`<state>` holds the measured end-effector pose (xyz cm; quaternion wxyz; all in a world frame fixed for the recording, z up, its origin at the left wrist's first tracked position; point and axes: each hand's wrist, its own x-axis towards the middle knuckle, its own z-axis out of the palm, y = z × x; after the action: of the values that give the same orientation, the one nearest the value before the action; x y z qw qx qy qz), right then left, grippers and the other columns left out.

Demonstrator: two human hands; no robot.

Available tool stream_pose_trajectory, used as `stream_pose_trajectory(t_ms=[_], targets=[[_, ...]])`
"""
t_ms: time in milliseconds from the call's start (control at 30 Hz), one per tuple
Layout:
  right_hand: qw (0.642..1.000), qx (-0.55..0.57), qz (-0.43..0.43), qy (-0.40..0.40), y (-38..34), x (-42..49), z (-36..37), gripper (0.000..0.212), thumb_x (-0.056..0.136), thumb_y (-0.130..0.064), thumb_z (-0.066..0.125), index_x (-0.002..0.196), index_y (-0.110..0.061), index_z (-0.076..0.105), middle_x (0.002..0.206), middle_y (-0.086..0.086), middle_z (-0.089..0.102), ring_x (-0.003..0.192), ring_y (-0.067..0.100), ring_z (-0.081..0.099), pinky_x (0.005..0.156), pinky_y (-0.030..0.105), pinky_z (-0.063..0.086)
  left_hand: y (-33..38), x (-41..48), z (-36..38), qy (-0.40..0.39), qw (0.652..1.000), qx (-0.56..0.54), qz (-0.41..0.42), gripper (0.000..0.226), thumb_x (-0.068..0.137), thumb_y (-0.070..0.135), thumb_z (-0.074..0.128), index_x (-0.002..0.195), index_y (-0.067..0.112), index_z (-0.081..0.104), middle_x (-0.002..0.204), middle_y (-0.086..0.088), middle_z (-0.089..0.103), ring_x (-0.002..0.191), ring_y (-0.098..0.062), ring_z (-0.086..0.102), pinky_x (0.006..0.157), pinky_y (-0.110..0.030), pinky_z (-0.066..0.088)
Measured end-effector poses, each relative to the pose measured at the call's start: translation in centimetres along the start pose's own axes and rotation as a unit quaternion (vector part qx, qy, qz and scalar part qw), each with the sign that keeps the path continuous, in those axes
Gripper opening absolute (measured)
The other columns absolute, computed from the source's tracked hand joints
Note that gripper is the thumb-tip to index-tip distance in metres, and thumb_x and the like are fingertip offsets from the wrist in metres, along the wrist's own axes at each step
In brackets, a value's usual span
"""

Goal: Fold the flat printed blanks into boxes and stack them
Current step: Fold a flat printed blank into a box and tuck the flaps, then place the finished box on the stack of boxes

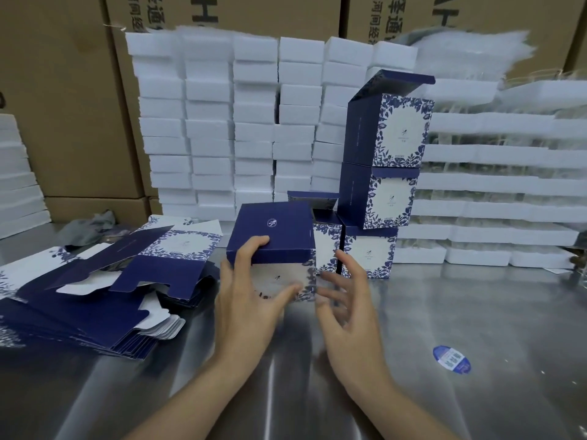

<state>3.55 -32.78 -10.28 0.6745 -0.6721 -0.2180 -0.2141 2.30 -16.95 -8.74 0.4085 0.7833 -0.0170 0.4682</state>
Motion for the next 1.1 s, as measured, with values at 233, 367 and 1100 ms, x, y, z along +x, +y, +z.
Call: stream_pose_trajectory(t_ms=[233, 367, 1100], targets=[[0.999, -0.03, 0.003, -0.021, 0.2, 0.0, 0.1, 0.075, 0.097, -0.001, 0.064, 0.143, -0.058, 0.045, 0.118, -0.021, 0.063, 0.089, 0.009, 0.068, 0.077, 0.015, 0.052, 2.9, 6.0, -1.0, 0.151, 0.976, -0.155, 0.023, 0.086, 0.071, 0.034, 0.099, 0.138, 0.043, 0.045, 0.139, 0.015, 0.055, 0.131, -0.012, 0.056, 0.108, -0.031, 0.048], [0.998, -0.043, 0.004, -0.041, 0.8, 0.2, 0.1, 0.079, 0.094, -0.003, 0.064, 0.138, -0.065, 0.044, 0.111, -0.019, 0.063, 0.075, 0.008, 0.063, 0.069, 0.017, 0.051, 5.2, 14.2, 0.5, 0.078, 0.99, -0.119, 0.017, 0.089, 0.067, 0.029, 0.097, 0.133, 0.05, 0.041, 0.135, 0.012, 0.056, 0.121, -0.013, 0.058, 0.102, -0.04, 0.053], [0.994, -0.077, 0.019, -0.071, 2.6, 0.9, 0.0, 0.079, 0.085, -0.014, 0.058, 0.146, -0.061, 0.037, 0.107, -0.012, 0.068, 0.064, 0.012, 0.064, 0.06, 0.028, 0.053, 4.3, 13.1, 14.1, -0.061, 0.987, 0.142, -0.04, 0.139, 0.059, 0.084, 0.081, 0.156, 0.059, -0.016, 0.17, -0.014, -0.032, 0.159, -0.049, -0.014, 0.116, -0.082, 0.014]])
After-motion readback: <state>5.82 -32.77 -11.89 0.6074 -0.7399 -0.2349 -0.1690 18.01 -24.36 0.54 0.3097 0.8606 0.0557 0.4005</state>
